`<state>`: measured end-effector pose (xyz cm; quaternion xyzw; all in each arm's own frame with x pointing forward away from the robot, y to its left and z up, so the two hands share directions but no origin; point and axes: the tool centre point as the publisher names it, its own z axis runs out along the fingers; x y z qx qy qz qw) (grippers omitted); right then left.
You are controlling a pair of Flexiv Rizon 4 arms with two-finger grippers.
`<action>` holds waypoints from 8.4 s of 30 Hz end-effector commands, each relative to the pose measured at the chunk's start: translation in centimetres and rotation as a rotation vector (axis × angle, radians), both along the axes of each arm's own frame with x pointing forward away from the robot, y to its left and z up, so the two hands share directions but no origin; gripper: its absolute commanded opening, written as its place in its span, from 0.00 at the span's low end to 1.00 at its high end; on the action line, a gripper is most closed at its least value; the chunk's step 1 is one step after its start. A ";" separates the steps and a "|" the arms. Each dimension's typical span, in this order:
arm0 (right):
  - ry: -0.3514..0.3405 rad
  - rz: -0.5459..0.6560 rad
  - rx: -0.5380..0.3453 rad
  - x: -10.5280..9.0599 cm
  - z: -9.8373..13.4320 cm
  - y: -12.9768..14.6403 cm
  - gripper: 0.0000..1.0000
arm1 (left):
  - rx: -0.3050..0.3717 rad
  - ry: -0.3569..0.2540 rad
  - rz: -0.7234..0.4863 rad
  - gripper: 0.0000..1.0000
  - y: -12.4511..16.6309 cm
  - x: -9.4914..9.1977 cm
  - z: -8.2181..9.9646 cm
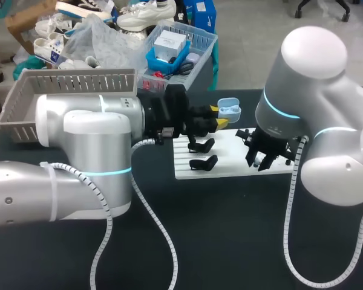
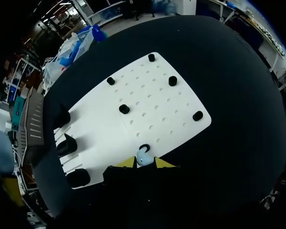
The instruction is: Pick up each earbud case from the left stands, insert the matching earbuds, close the lid, and place the case in the box.
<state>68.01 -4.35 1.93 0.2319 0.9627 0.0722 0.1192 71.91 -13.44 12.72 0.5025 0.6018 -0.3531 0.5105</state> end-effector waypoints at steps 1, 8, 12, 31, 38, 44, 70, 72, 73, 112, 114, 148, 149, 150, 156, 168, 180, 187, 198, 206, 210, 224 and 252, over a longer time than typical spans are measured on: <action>0.004 -0.001 -0.001 0.1 0.0 0.0 0.20 | -0.004 -0.003 0.001 0.00 0.0 0.0 -0.1; 0.007 0.000 0.000 0.1 -0.1 0.0 0.00 | -0.004 -0.003 0.001 0.00 0.0 0.0 -0.1; 0.007 0.001 0.001 0.1 -0.1 0.0 0.00 | -0.004 -0.003 0.001 0.00 0.0 0.0 -0.1; -0.012 0.001 0.001 -0.7 1.0 -0.6 0.00 | -0.004 -0.003 0.001 0.00 0.0 0.0 -0.1; -0.016 0.007 0.002 -1.3 1.5 -0.7 0.00 | -0.004 -0.003 0.001 0.00 0.0 0.0 -0.1; -0.021 0.013 0.036 -2.1 2.0 -0.7 0.00 | -0.004 -0.003 0.001 0.00 0.0 0.0 -0.1; -0.033 0.413 -0.016 -8.3 5.8 -0.8 0.00 | -0.004 -0.003 0.001 0.00 0.0 0.0 -0.1; -0.030 0.455 -0.017 -8.8 6.1 -0.9 0.00 | -0.004 -0.003 0.001 0.00 0.0 0.0 -0.1; -0.029 0.483 -0.031 -9.1 6.4 -1.0 0.00 | -0.004 -0.003 0.001 0.00 0.0 0.0 -0.1; -0.109 1.011 -0.015 -8.3 17.9 -0.2 0.00 | -0.004 -0.003 0.001 0.00 0.0 0.0 -0.1; -0.096 1.009 0.018 -7.7 18.2 -0.2 0.00 | -0.004 -0.003 0.001 0.00 0.0 0.0 -0.1; -0.091 1.152 0.023 -1.8 20.5 4.0 0.00 | -0.004 -0.003 0.001 0.00 0.0 0.0 -0.1; -0.100 1.155 -0.001 -1.7 20.4 4.1 0.00 | -0.004 -0.003 0.001 0.00 0.0 0.0 -0.1; -0.104 1.151 -0.013 -1.6 20.4 4.1 0.00 | -0.004 -0.003 0.001 0.00 0.0 0.0 -0.1; -0.104 1.186 -0.025 -1.1 20.0 4.6 0.00 | -0.004 -0.003 0.001 0.00 0.0 0.0 -0.1; -0.082 1.236 -0.044 0.1 19.0 4.9 0.00 | -0.004 -0.003 0.001 0.00 0.0 0.0 -0.1; -0.072 1.281 -0.071 1.4 18.4 4.7 0.00 | -0.004 -0.003 0.001 0.00 0.0 0.0 -0.1; -0.066 1.308 -0.073 1.6 18.1 5.2 0.00 | -0.004 -0.003 0.001 0.00 0.0 0.0 -0.1; -0.052 1.324 -0.075 1.7 17.3 5.6 0.00 | -0.004 -0.003 0.001 0.00 0.0 0.0 -0.1; -0.043 1.321 -0.078 1.8 17.0 5.7 0.00 | -0.004 -0.003 0.001 0.00 0.0 0.0 -0.1; -0.038 1.324 -0.083 1.9 16.9 5.8 0.00 | -0.004 -0.003 0.001 0.00 0.0 0.0 -0.1; -0.033 1.322 -0.088 2.1 16.7 5.9 0.00 | -0.004 -0.003 0.001 0.00 0.0 0.0 -0.1; -0.022 1.317 -0.088 2.3 16.0 6.2 0.00 | -0.004 -0.003 0.001 0.00 0.0 0.0 -0.1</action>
